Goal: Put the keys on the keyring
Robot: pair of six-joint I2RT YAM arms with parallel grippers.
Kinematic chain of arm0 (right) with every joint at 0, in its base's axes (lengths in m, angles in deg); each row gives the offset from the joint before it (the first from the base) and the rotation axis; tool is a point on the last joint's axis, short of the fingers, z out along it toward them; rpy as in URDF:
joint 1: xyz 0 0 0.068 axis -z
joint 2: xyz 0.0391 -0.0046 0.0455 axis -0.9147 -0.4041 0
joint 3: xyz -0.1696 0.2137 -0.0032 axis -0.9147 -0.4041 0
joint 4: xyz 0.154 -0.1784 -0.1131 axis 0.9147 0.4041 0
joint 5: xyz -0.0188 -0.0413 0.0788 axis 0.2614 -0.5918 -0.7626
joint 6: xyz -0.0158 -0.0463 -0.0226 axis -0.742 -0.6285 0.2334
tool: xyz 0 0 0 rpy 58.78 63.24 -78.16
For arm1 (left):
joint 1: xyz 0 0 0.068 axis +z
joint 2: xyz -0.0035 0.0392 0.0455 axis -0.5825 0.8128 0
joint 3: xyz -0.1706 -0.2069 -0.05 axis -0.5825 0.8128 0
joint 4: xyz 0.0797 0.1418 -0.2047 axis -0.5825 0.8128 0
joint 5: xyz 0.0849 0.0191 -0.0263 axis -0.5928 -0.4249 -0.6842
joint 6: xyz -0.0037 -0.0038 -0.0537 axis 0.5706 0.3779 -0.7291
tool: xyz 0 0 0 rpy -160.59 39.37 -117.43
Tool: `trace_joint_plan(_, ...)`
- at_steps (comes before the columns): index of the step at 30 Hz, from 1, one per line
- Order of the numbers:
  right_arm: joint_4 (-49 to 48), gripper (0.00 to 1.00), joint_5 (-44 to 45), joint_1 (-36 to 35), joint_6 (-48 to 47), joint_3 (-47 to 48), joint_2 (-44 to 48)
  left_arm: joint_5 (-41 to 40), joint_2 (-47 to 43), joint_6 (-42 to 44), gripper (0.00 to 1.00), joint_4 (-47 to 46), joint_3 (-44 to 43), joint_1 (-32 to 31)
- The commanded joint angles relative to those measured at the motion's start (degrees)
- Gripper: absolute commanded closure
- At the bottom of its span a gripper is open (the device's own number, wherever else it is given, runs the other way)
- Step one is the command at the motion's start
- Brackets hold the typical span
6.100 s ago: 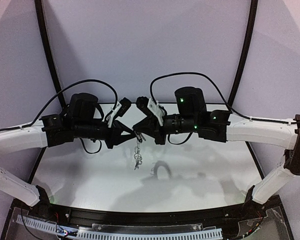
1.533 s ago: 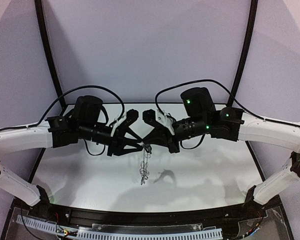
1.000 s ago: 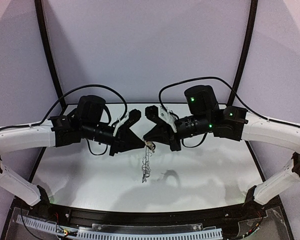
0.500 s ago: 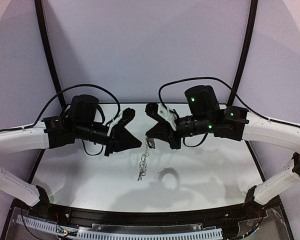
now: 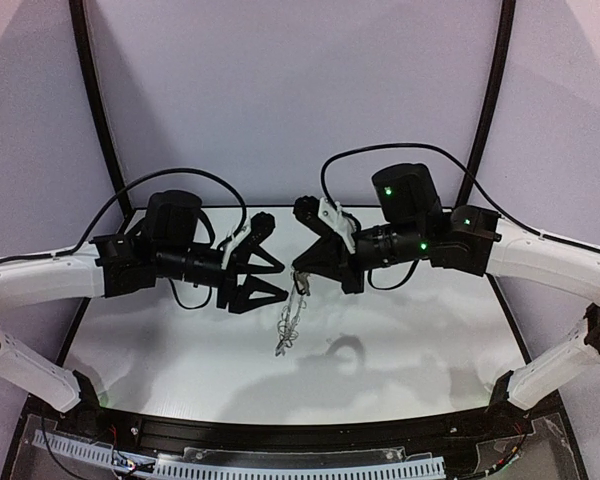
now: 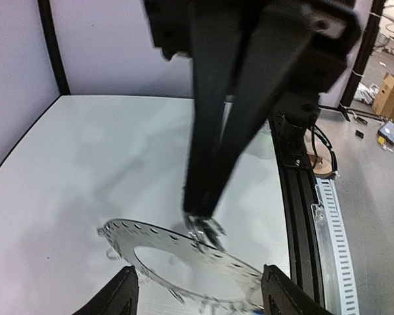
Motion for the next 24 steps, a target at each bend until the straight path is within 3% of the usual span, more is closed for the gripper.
trace_joint_plan(1, -0.4, 1.00, -0.1, 0.3, 2.4, 3.1, 0.0, -2.5, 1.8, -2.0, 0.35, -2.0, -2.0, 0.1)
trace_joint_plan(12, 0.0, 1.00, 3.5, 0.2, 3.6, 4.4, -1.8, -2.5, 5.0, -3.7, 0.31, -2.0, -4.5, 0.1)
trace_joint_plan(14, -0.1, 1.00, 4.9, 0.1, 3.6, 4.6, -2.2, -2.8, 5.0, -4.2, 0.22, -2.0, -4.8, 0.1)
trace_joint_plan(18, -1.0, 1.00, 6.0, -0.2, 3.8, 4.7, -2.4, -3.4, 5.3, -4.6, 0.17, -1.5, -5.3, 0.1)
trace_joint_plan(24, -1.1, 1.00, 5.4, -0.3, 4.0, 4.8, -1.6, -5.7, 6.3, -3.0, 0.22, 2.5, -6.2, 0.1)
